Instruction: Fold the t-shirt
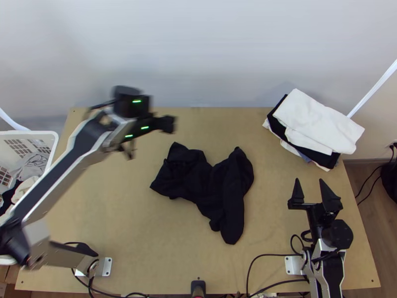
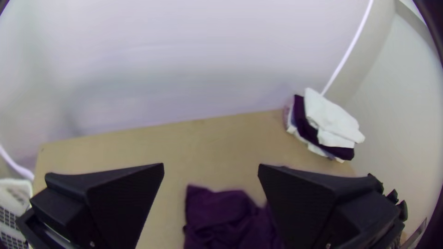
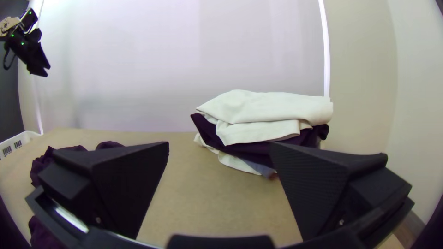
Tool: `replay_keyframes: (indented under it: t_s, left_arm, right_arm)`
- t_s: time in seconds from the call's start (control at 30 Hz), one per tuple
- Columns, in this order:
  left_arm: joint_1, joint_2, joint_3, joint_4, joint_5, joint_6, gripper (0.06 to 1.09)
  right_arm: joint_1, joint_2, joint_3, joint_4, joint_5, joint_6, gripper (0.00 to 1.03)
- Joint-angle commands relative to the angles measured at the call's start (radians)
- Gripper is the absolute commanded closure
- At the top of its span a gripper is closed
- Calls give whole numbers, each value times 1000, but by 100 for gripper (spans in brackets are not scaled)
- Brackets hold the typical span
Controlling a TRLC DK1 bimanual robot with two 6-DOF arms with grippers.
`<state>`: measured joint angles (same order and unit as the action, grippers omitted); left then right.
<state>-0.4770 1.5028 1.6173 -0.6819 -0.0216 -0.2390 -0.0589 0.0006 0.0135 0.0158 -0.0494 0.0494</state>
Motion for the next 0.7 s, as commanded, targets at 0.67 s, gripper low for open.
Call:
replay_keyframes:
  t_s: [0.67]
  left_arm:
    - [307,-454,-551,-275,215,84,10]
  right_arm:
    - [149,-4,-4,-31,66,15,4]
